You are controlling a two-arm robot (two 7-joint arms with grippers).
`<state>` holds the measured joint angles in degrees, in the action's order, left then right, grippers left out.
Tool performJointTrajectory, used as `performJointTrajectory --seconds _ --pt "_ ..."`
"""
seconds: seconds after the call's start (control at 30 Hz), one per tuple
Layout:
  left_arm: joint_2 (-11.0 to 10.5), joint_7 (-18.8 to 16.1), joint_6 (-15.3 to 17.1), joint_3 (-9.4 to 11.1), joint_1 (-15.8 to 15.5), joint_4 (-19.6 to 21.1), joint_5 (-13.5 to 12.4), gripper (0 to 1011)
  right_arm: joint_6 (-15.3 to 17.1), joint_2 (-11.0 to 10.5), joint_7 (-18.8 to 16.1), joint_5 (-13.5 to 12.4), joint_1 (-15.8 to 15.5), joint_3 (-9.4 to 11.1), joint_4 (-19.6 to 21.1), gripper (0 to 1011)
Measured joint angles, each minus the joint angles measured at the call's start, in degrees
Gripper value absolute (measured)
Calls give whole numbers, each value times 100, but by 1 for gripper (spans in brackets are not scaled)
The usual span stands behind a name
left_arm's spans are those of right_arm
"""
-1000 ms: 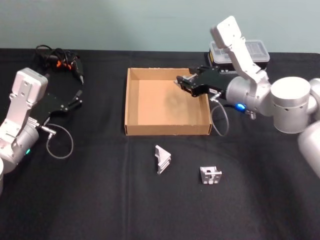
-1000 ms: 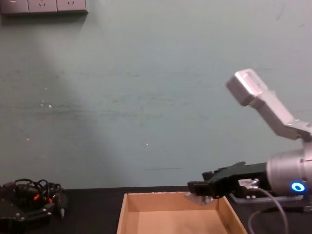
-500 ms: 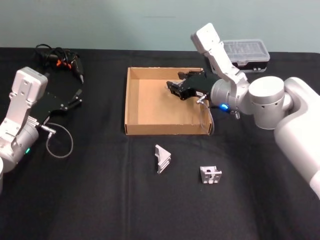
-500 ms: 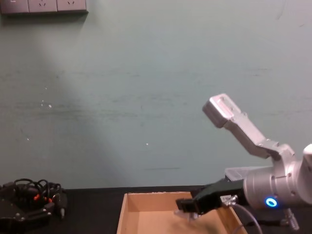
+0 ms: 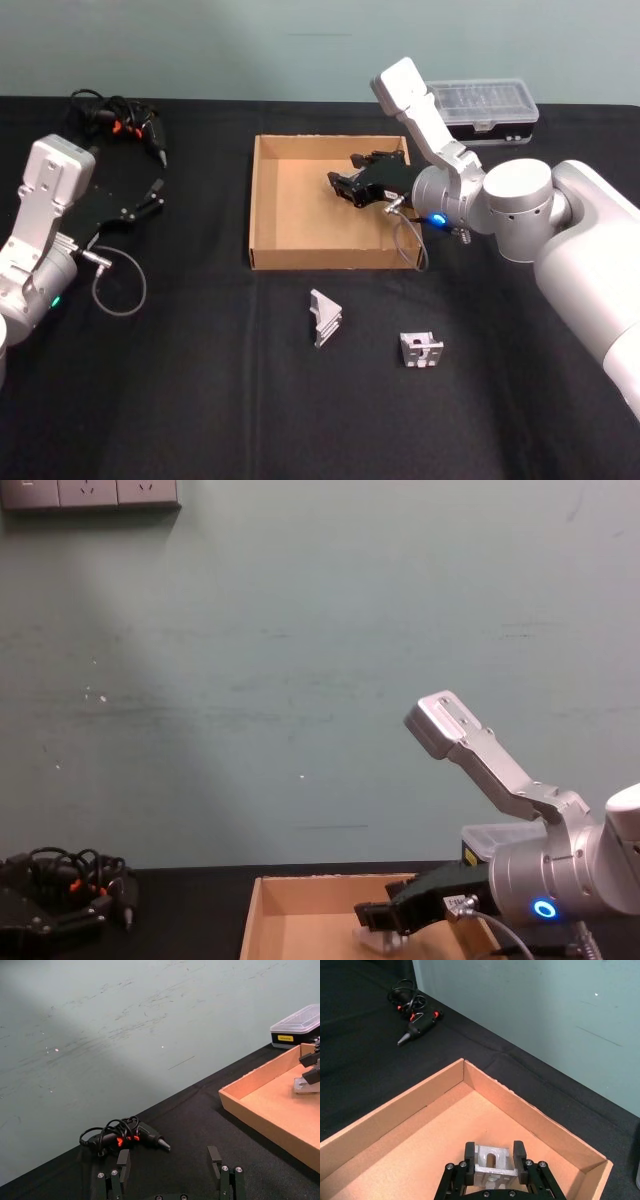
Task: Use one hand to pick up the angle iron from the table and place it into the box.
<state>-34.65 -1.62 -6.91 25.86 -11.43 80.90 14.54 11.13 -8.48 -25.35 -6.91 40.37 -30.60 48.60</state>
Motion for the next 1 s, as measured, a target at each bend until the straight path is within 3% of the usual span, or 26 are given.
performJointTrajectory --seconds 0.43,0.63,0.83,1.0 --pt "0 0 0 0 0 0 0 1000 3 -21 8 -17 -8 -2 36 863" --pt "0 0 0 0 0 0 0 1000 5 -24 12 -20 -11 -2 44 1000" --pt "0 0 0 0 0 0 0 1000 -20 -80 6 -39 -118 70 218 1000" --pt "0 0 0 0 0 0 0 1000 -129 -268 -94 -129 -383 215 715 1000"
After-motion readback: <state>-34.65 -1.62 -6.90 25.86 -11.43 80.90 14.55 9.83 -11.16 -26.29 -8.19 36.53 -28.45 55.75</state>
